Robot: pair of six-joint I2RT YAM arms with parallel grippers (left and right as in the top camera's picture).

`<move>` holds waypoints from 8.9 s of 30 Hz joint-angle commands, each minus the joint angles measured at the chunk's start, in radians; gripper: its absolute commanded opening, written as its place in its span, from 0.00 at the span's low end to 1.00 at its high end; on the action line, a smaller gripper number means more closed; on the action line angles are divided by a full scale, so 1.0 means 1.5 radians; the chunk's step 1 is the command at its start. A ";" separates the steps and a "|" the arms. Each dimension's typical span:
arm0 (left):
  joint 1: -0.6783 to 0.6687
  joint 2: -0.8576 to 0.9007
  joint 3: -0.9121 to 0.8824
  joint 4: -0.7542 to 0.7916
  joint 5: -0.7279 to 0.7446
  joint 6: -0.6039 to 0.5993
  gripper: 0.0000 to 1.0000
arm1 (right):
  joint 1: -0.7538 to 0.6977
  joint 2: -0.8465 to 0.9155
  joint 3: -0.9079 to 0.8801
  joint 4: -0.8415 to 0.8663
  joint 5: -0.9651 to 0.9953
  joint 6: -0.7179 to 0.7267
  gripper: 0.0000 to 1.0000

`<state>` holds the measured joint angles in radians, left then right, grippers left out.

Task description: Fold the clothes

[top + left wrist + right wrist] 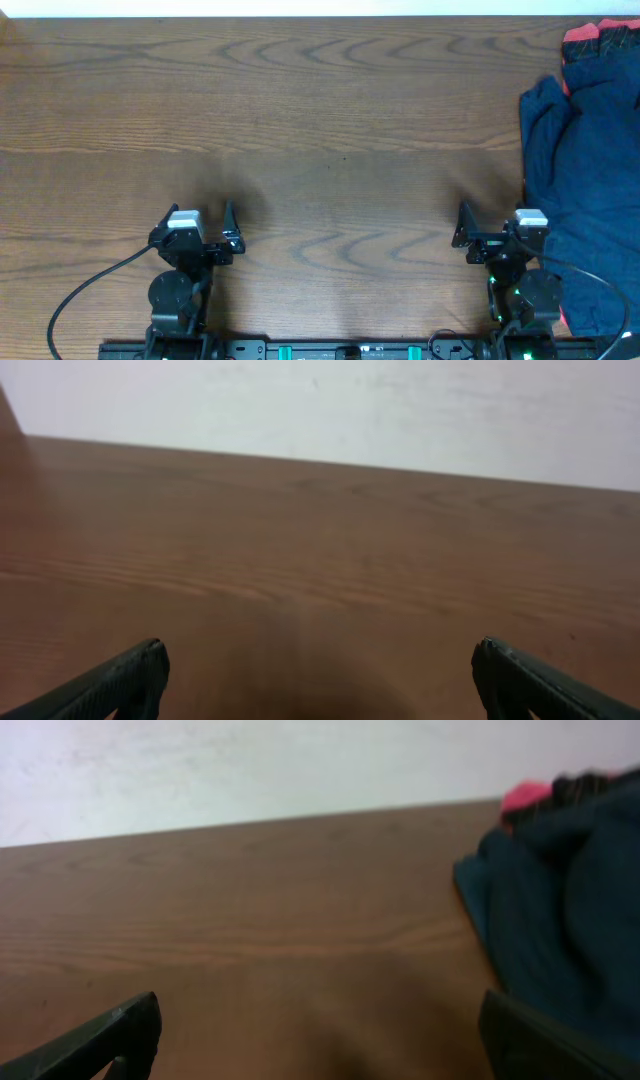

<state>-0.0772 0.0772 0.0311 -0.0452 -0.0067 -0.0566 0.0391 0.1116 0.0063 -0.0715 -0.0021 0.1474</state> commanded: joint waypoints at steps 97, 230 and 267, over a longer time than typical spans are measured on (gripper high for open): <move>0.003 0.523 0.565 -0.506 0.154 -0.058 0.98 | 0.096 0.815 0.716 -0.202 -0.048 -0.045 0.01; -0.374 0.846 0.389 -0.342 0.399 -0.700 0.87 | -0.062 0.836 0.726 -0.546 0.125 0.090 0.99; -0.322 0.915 0.366 -0.346 0.294 -0.632 0.06 | -0.061 0.869 0.726 -0.523 0.020 0.052 0.99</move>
<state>-0.6361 1.4639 0.5915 -0.5232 0.4709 -1.1133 -0.0448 1.3895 1.0958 -0.8612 0.1104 0.2680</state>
